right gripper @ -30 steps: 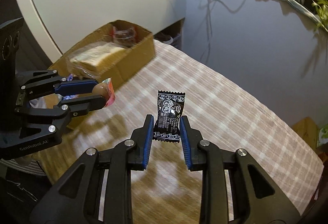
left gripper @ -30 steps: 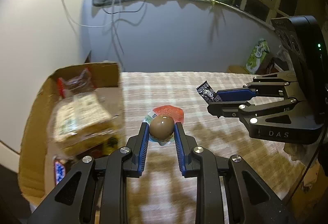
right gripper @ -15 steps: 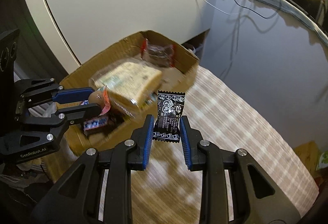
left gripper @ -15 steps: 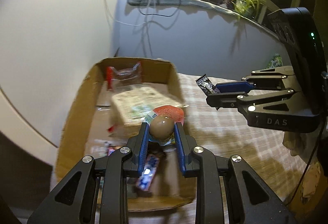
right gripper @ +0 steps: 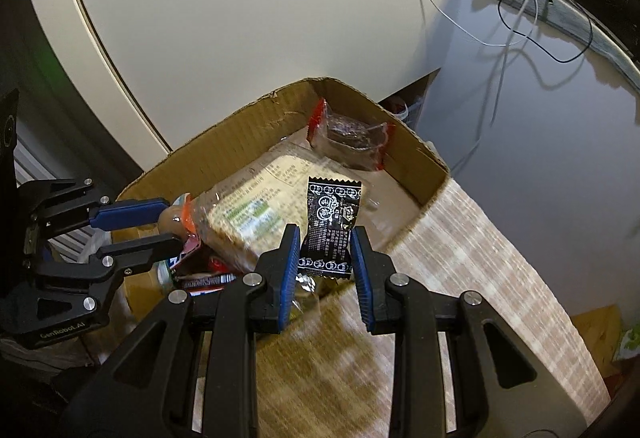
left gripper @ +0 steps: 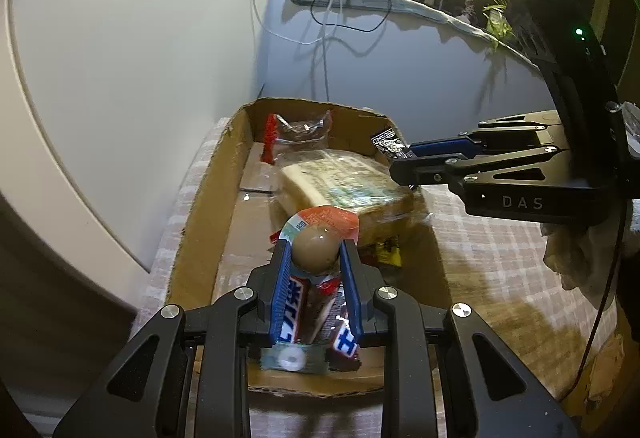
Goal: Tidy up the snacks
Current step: 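Carry the round chocolate and black candy over the box and open both tools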
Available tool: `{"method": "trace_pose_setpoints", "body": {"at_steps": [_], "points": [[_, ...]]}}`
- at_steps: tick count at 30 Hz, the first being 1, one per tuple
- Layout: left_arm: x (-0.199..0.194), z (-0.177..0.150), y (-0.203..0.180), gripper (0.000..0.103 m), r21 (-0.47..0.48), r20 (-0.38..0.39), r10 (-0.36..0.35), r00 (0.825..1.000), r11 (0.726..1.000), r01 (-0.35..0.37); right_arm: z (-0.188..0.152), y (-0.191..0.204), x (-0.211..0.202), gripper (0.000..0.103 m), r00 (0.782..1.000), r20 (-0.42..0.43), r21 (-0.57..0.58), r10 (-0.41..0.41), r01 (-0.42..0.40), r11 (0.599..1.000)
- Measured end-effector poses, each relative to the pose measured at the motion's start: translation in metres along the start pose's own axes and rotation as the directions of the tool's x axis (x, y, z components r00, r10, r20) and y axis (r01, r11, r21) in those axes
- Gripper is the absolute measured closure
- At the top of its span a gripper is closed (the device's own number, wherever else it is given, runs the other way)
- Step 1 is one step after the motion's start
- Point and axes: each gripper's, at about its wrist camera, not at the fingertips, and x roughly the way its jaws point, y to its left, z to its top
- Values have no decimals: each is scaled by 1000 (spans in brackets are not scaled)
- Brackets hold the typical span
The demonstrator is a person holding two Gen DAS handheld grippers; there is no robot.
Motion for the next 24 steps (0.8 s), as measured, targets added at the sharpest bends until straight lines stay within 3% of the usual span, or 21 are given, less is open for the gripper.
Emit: {"method": "trace_pose_setpoints", "body": {"at_steps": [16, 20, 22, 24], "points": [[-5, -2, 9, 79, -20, 8, 30, 1000, 999, -29, 7, 12, 2, 76, 1000, -7, -14, 9, -9, 1000], [-10, -3, 8, 69, -15, 18, 40, 999, 999, -40, 8, 11, 0, 75, 1000, -3, -7, 12, -12, 1000], [-13, -3, 9, 69, -18, 23, 43, 999, 999, -42, 9, 11, -3, 55, 1000, 3, -4, 13, -13, 1000], [-15, -2, 10, 69, -20, 27, 46, 999, 999, -46, 9, 13, -9, 43, 1000, 22, -7, 0, 0, 1000]]}}
